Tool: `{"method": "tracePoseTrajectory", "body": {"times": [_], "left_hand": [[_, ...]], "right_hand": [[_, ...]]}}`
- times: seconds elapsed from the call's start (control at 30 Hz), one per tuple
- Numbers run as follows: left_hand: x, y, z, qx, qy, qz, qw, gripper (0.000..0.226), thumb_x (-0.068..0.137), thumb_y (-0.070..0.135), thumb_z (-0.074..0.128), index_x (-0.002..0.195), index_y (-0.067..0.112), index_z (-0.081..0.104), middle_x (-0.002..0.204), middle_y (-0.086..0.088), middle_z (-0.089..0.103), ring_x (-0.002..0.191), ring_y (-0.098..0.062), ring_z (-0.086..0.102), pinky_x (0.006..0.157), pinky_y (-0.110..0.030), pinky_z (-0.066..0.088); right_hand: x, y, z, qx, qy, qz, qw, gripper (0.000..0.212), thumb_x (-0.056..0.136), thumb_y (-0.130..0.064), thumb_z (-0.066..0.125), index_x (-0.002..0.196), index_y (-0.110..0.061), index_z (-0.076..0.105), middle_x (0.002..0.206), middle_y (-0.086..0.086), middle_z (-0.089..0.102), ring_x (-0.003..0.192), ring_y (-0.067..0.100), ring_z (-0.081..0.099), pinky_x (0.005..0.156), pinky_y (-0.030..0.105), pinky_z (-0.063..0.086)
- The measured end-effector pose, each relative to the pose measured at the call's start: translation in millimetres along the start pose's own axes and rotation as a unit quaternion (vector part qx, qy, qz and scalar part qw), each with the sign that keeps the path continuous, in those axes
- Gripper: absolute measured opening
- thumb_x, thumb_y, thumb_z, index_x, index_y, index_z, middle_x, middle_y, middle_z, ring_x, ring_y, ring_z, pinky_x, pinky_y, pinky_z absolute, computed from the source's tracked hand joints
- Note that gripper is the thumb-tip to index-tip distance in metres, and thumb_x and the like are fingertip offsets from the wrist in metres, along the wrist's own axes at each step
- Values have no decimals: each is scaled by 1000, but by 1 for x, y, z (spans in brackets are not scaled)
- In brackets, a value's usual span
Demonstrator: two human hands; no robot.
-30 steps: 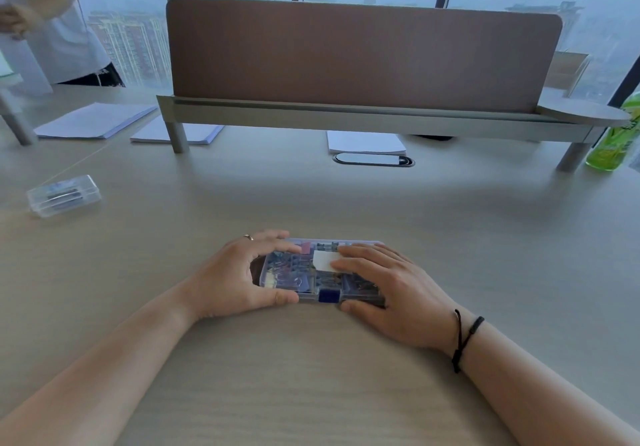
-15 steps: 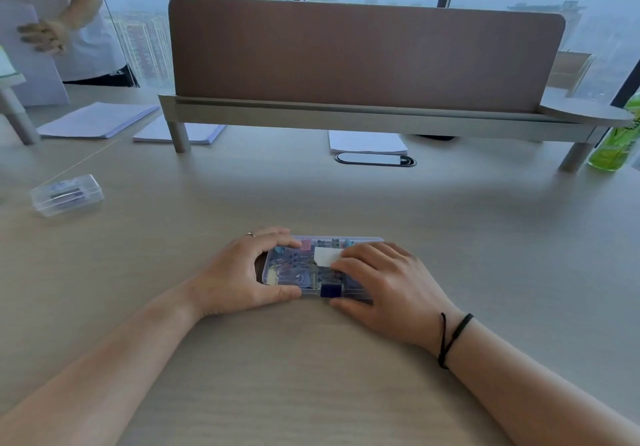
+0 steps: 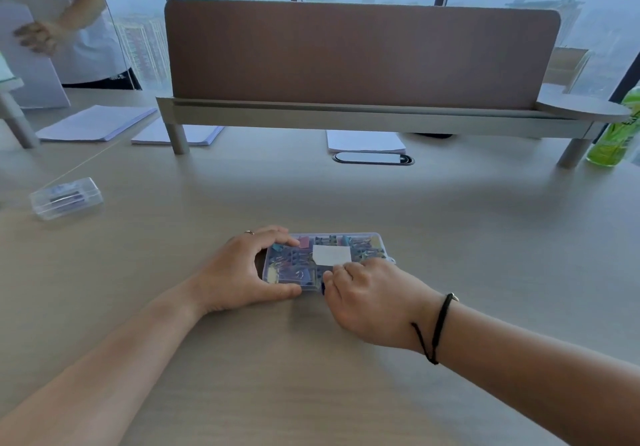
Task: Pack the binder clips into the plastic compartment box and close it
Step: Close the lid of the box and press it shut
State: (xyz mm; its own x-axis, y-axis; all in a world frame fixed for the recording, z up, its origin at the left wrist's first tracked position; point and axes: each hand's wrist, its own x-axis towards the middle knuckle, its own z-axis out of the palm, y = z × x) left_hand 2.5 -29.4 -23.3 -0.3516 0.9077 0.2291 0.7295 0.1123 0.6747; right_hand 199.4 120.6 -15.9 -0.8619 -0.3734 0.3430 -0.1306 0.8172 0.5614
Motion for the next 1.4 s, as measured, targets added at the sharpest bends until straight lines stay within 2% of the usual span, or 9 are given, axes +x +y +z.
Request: {"method": "tracePoseTrajectory", "body": {"times": [0.2,0.37,0.53,0.6,0.7,0.97,1.17,1.3,1.4], "left_hand": [[-1,-3,-4,-177,8,-52,983,57,72,24,85,123,15,62,126,2,68,116,-8,65,97,-22,52],[5,-3,-4,-169,114,-109,973,43,82,61,69,103,23,72,102,2,77,101,-16,72,99,-49,52],[6,-5,2,-169,197,-153,953,57,71,73,68,87,19,72,85,0,78,86,-18,75,88,-50,57],[3,-6,4,-130,210,-150,957,40,80,58,71,88,19,76,85,3,78,84,-12,75,86,-41,59],[-7,-1,6,33,204,-86,975,16,91,28,71,102,22,80,99,9,77,91,6,68,80,-7,50],[-2,6,14,127,199,4,972,12,86,13,75,97,14,81,95,4,78,86,3,67,81,3,40],[2,10,18,134,235,-2,963,15,89,23,73,99,14,78,84,8,67,69,-11,66,68,-33,59],[-1,14,18,176,152,55,971,44,95,50,49,122,23,70,126,8,66,116,-8,61,98,-29,51],[-2,24,21,201,-3,49,978,80,90,77,25,151,28,39,161,14,25,147,3,20,118,-15,16]], "right_hand": [[3,30,-5,204,109,207,951,28,93,-36,56,73,-19,65,68,-4,62,59,22,58,54,33,49],[-9,45,13,398,86,440,800,27,82,-47,69,98,-26,70,92,-18,70,84,-1,63,77,19,52],[-5,56,30,527,119,520,661,14,89,-33,66,89,-20,72,80,5,73,71,24,66,68,35,53],[-2,59,36,553,114,535,629,18,93,-31,62,91,-17,72,85,1,75,80,15,70,79,34,56],[0,61,46,573,111,557,590,20,95,-31,59,94,-15,72,86,-1,76,84,11,72,87,39,57],[1,62,53,584,123,569,567,22,98,-28,55,92,-13,70,84,3,76,82,17,72,87,42,57],[0,61,52,589,124,567,563,22,99,-28,53,91,-15,69,84,2,75,83,19,72,88,44,57],[0,60,51,586,121,565,568,22,99,-29,52,92,-16,69,84,0,75,81,13,71,86,40,57],[-1,60,52,582,119,564,573,23,99,-30,52,93,-16,69,83,-1,75,79,12,71,85,37,57]]}}
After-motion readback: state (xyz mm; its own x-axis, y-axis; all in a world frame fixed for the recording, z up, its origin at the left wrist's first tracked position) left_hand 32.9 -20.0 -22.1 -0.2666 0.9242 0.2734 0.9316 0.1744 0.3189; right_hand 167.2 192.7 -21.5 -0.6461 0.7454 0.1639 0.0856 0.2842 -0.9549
